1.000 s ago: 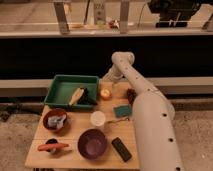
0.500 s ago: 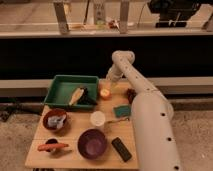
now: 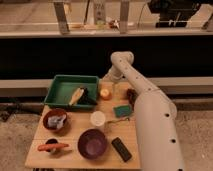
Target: Place apple in tray
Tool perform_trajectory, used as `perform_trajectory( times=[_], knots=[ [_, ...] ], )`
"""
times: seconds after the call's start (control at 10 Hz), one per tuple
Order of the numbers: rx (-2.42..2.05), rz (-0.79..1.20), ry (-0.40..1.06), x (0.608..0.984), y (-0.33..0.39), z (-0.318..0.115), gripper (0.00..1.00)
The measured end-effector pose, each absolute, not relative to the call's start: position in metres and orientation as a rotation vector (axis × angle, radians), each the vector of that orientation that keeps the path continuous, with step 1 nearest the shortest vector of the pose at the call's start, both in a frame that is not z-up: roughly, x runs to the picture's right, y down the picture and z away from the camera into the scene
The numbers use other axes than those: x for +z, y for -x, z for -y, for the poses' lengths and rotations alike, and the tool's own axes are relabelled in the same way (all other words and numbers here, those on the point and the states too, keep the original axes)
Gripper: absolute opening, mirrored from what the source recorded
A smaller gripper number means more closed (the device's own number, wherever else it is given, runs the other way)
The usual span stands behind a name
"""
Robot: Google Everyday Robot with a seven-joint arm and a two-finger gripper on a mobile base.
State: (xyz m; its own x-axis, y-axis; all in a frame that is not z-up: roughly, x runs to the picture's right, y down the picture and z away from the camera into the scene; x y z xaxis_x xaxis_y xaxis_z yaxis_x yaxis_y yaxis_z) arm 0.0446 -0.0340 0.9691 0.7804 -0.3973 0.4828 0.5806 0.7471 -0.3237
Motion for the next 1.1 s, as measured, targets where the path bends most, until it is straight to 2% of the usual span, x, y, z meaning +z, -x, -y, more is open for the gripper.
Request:
perform_trajectory(
  times=[0.5,1.1],
  knots=[
    [-0.56,0.435,0.52,0.961,-0.037,0.015,0.8],
    [-0.456,0.463,0.566,0.983,-0.005,-0.011,0.8]
  ],
)
